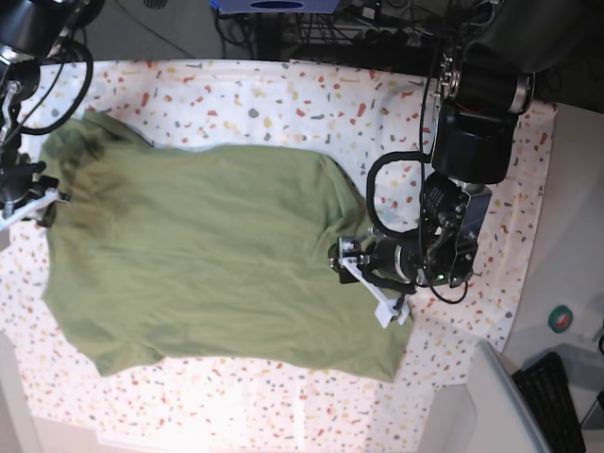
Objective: Layout the t-shirt on the table in an organized manner, then fold the t-shirt properly
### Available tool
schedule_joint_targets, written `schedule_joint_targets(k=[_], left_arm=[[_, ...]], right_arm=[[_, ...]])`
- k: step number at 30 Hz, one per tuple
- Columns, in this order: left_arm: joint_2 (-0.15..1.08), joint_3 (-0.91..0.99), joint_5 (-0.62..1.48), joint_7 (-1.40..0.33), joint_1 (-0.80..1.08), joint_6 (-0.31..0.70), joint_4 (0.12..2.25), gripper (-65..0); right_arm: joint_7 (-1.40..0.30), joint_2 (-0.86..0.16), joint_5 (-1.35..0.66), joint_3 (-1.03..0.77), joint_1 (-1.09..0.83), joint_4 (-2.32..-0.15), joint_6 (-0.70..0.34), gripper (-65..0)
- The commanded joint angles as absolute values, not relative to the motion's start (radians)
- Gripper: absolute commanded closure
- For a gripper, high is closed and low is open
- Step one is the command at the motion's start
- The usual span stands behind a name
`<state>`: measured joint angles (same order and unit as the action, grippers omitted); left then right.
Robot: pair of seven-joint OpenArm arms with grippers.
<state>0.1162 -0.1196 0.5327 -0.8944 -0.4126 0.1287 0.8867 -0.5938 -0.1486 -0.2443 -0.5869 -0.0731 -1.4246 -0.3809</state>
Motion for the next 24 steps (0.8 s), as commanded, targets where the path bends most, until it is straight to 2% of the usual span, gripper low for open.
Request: schedule_joint_targets(k=[1, 24], left_arm=[[0.116, -0.117, 0.547, -0.885, -0.440, 0.131, 0.898, -38.3], [0.096, -0.116, 0.547, -0.837, -0.440, 0.131, 0.843, -37.8]], right_arm=[[-0.573, -0.165, -0.257, -0.590, -0.062, -1.442, -0.381, -23.0], [-0.572, -0.163, -0.257, -0.590, -0.062, -1.442, -0.381, -23.0]])
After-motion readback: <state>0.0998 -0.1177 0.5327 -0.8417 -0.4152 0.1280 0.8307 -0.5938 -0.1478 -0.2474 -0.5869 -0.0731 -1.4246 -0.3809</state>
